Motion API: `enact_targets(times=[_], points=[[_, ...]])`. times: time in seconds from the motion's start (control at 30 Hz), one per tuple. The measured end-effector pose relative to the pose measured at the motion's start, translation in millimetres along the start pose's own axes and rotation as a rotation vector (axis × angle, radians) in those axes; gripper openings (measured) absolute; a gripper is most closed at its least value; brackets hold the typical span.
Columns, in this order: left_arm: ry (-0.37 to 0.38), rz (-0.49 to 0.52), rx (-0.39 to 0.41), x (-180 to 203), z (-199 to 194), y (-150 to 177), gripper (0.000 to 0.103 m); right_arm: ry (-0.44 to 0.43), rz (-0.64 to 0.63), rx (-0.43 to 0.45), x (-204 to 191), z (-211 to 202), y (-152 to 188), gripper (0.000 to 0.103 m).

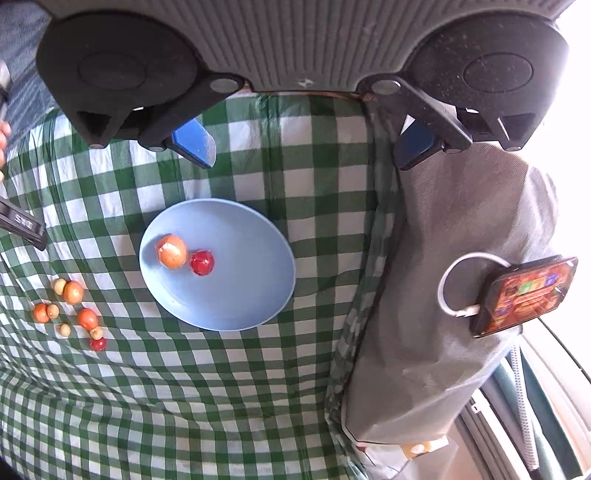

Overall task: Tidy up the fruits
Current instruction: 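Reach both tools back to the remaining fruits, then grasp an orange tomato with the left tool while the right tool grasps a tan fruit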

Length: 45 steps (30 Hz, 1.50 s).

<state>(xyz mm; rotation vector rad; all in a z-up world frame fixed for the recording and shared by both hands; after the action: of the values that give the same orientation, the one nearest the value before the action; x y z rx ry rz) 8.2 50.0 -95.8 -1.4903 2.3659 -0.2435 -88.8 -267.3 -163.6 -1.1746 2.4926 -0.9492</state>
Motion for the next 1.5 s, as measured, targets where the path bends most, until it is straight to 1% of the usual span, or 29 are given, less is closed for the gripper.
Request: enact_targets(times=[0.07,0.13,0.23,0.3,0.4,0.43,0.47,0.5,0.53,0.6,0.73,0.77,0.83,0.93,1.0,1.07,1.1,1.17,1.23,1.33,1.4,1.43,1.47,1.5], points=[[0.012,0.000,-0.020,6.9,4.3,-8.5,0.103,0.044,0.009,-0.022,15.9,34.1,-3.6,0.102],[0.010,-0.003,-0.025,12.0,7.1,-16.4,0.103,0.082,0.013,-0.047,27.1,64.2,-7.6,0.102],[-0.007,0.007,-0.041,20.9,13.7,-27.1,0.103,0.057,0.037,-0.061,33.0,97.2,-16.9,0.102],[-0.015,0.013,-0.057,28.6,19.5,-34.8,0.103,0.043,0.023,-0.035,30.3,111.9,-27.3,0.102],[-0.010,0.026,-0.063,47.5,26.9,-51.0,0.103,0.007,-0.035,0.016,19.3,125.1,-39.7,0.095],[-0.004,0.036,-0.059,57.3,29.3,-58.0,0.103,-0.008,-0.049,0.039,16.3,126.5,-43.1,0.077],[0.004,0.048,-0.053,67.8,31.5,-65.3,0.103,-0.036,-0.053,0.055,13.6,126.4,-46.3,0.049],[0.012,0.061,-0.047,79.9,34.1,-73.2,0.103,-0.070,-0.050,0.056,12.1,125.7,-48.9,0.037],[0.026,0.076,-0.043,94.1,37.3,-81.8,0.103,-0.083,-0.043,0.054,12.8,124.8,-49.3,0.026],[0.065,0.105,-0.031,125.0,43.9,-99.0,0.103,-0.040,-0.035,0.050,23.3,125.0,-48.0,0.026],[0.186,0.186,-0.021,200.9,63.1,-130.5,0.103,0.086,0.107,0.021,74.9,130.4,-47.0,0.026],[0.205,0.205,-0.029,220.2,70.2,-136.3,0.103,0.096,0.145,0.015,85.2,131.6,-47.0,0.026],[0.250,0.238,-0.039,256.1,84.1,-146.4,0.103,0.087,0.208,0.012,97.3,134.6,-47.2,0.026],[0.299,0.307,-0.051,302.9,102.6,-155.4,0.103,0.090,0.221,0.010,98.6,136.4,-45.9,0.026],[0.333,0.374,-0.067,331.0,113.4,-156.8,0.103,0.101,0.229,0.011,103.2,134.2,-44.5,0.026],[0.363,0.432,-0.077,349.0,119.1,-154.0,0.102,0.104,0.256,0.003,111.0,133.3,-42.6,0.026],[0.369,0.445,-0.074,355.3,121.3,-153.0,0.102,0.099,0.275,-0.001,113.5,133.5,-41.4,0.025],[0.381,0.446,-0.063,362.7,124.6,-155.4,0.102,0.105,0.305,-0.005,119.4,132.9,-39.3,0.025],[0.388,0.442,-0.076,365.9,130.8,-158.6,0.102,0.097,0.332,-0.011,124.0,135.2,-38.7,0.025],[0.413,0.429,-0.108,371.1,139.0,-161.2,0.095,0.108,0.320,-0.011,121.9,135.1,-38.0,0.025],[0.426,0.427,-0.120,375.2,142.5,-161.8,0.080,0.122,0.299,-0.010,119.6,135.4,-38.3,0.025],[0.418,0.430,-0.105,371.7,139.4,-162.8,0.077,0.123,0.299,-0.009,120.0,135.5,-38.6,0.025],[0.429,0.435,-0.087,372.4,136.2,-164.0,0.057,0.123,0.298,-0.008,120.1,135.7,-38.6,0.025],[0.457,0.441,-0.086,372.5,131.6,-164.0,0.036,0.125,0.296,-0.007,120.0,136.1,-38.7,0.025]])
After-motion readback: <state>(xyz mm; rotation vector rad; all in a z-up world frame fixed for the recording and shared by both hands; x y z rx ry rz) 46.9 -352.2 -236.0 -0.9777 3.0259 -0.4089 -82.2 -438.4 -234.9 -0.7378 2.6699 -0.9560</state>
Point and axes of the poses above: each gripper's, at about its wrist camera, not at the fingertips, and z roughly the way its jaws point, x to its right, y to its underside, the point moved 10 cm from there along z, roughly the way its jaws point, and after that the axes turned 9 degrees about -x, right-handed, at the moved point
